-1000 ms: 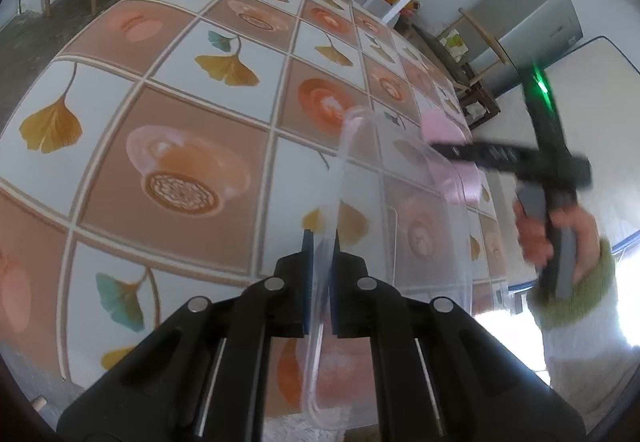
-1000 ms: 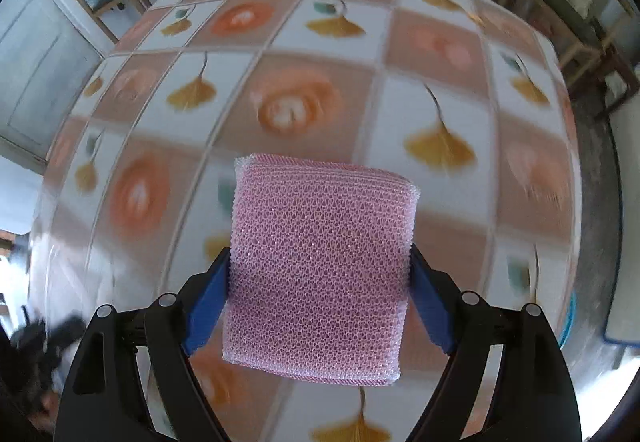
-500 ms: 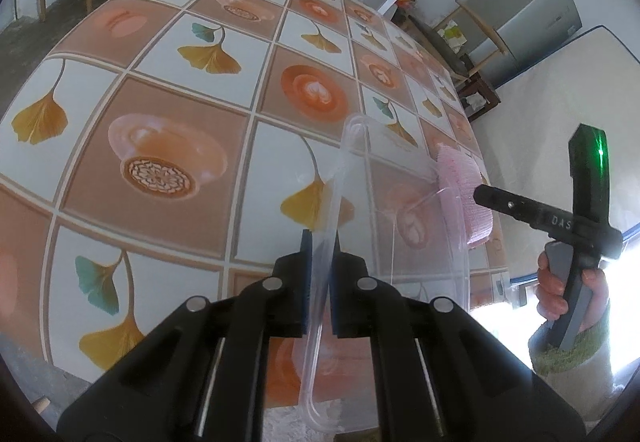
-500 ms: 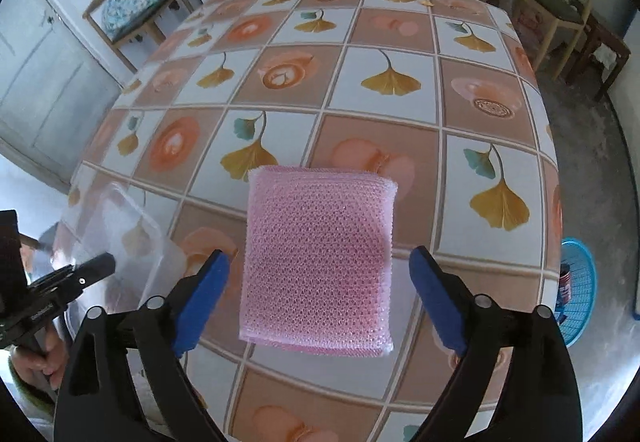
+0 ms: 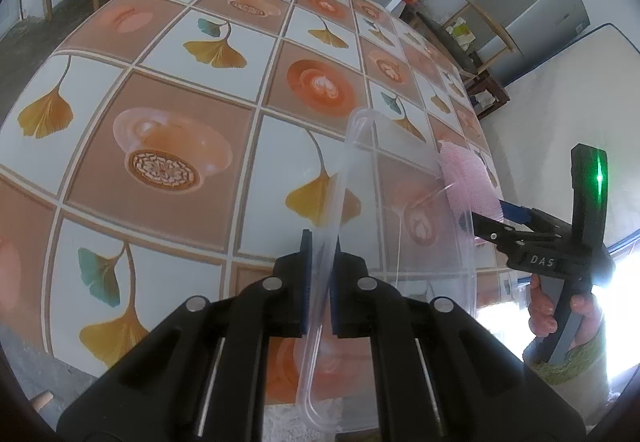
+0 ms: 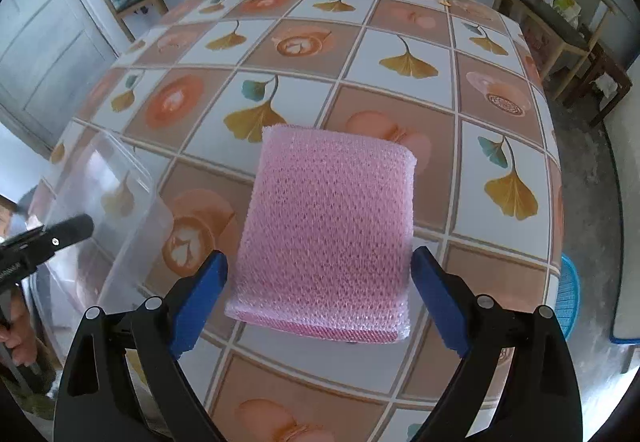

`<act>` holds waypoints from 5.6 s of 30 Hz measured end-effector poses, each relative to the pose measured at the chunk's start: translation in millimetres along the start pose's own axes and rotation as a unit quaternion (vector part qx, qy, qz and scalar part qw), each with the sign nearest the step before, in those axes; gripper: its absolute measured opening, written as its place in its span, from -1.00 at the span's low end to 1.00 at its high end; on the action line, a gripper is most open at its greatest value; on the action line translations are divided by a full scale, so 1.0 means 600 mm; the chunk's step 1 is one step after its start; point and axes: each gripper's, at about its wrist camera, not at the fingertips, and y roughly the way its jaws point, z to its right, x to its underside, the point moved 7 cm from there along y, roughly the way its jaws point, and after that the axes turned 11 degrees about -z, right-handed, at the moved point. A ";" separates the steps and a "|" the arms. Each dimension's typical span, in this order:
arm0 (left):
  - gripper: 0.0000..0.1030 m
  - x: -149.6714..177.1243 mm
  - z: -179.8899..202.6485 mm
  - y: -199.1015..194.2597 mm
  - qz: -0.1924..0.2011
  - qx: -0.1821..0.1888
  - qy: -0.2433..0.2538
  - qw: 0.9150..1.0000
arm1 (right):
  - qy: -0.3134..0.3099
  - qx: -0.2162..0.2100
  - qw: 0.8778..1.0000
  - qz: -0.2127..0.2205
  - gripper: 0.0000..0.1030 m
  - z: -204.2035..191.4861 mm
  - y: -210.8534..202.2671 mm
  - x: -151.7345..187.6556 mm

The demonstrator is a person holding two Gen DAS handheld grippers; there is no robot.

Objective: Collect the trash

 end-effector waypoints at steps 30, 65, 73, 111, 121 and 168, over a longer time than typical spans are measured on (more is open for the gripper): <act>-0.89 0.003 -0.002 0.005 -0.003 0.003 -0.002 1.000 | 0.024 0.013 1.000 0.006 0.58 0.009 -0.001 0.006; -0.89 0.002 -0.003 0.006 -0.001 0.007 -0.005 1.000 | 0.029 0.011 0.999 0.004 0.58 0.009 0.001 0.009; -0.89 0.002 -0.004 0.006 0.000 0.007 -0.005 1.000 | 0.030 0.011 0.999 0.006 0.58 0.010 0.001 0.009; -0.92 -0.040 0.448 0.018 -0.024 0.084 0.220 0.972 | 0.340 0.000 0.908 0.244 0.54 0.430 -0.282 0.333; -0.92 0.005 0.679 0.244 -0.171 0.080 0.284 0.940 | 0.493 -0.049 0.849 0.182 0.54 0.566 -0.130 0.523; 0.48 -0.011 0.454 0.118 -0.028 0.031 0.260 0.965 | 0.598 -0.079 0.795 0.060 0.68 0.832 0.259 0.490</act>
